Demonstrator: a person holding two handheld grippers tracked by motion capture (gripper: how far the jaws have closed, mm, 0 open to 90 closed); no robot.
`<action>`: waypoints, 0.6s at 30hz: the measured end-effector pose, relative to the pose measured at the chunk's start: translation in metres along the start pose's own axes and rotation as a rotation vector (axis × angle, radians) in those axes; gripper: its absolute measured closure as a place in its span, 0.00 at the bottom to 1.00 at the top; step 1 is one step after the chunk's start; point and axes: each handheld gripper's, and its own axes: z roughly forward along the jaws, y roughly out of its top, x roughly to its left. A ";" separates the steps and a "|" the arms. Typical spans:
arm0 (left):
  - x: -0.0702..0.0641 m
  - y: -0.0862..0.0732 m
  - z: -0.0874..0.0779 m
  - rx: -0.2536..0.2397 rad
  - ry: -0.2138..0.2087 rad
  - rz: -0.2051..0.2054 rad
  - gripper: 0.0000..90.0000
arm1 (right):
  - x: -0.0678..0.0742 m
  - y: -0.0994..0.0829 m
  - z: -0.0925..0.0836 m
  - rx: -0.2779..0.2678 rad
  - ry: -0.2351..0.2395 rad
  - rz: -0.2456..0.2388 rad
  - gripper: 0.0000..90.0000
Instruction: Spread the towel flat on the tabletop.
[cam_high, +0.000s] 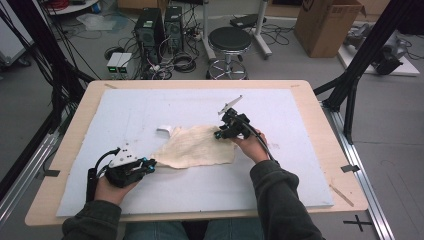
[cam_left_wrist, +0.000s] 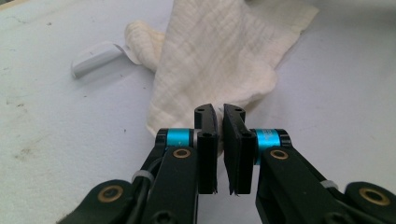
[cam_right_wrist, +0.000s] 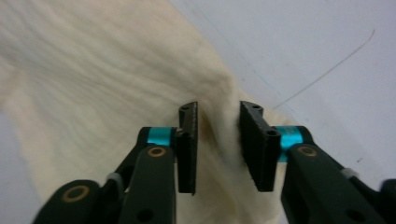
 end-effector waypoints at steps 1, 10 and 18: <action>0.000 0.000 0.001 0.000 -0.002 0.001 0.93 | 0.002 0.000 -0.006 -0.020 -0.003 -0.004 0.70; -0.001 0.003 0.003 -0.008 -0.001 -0.003 0.93 | 0.015 -0.004 -0.058 -0.194 -0.004 -0.043 0.61; 0.000 0.002 0.003 -0.012 -0.001 -0.007 0.93 | 0.031 -0.032 -0.060 -0.184 0.060 -0.035 0.60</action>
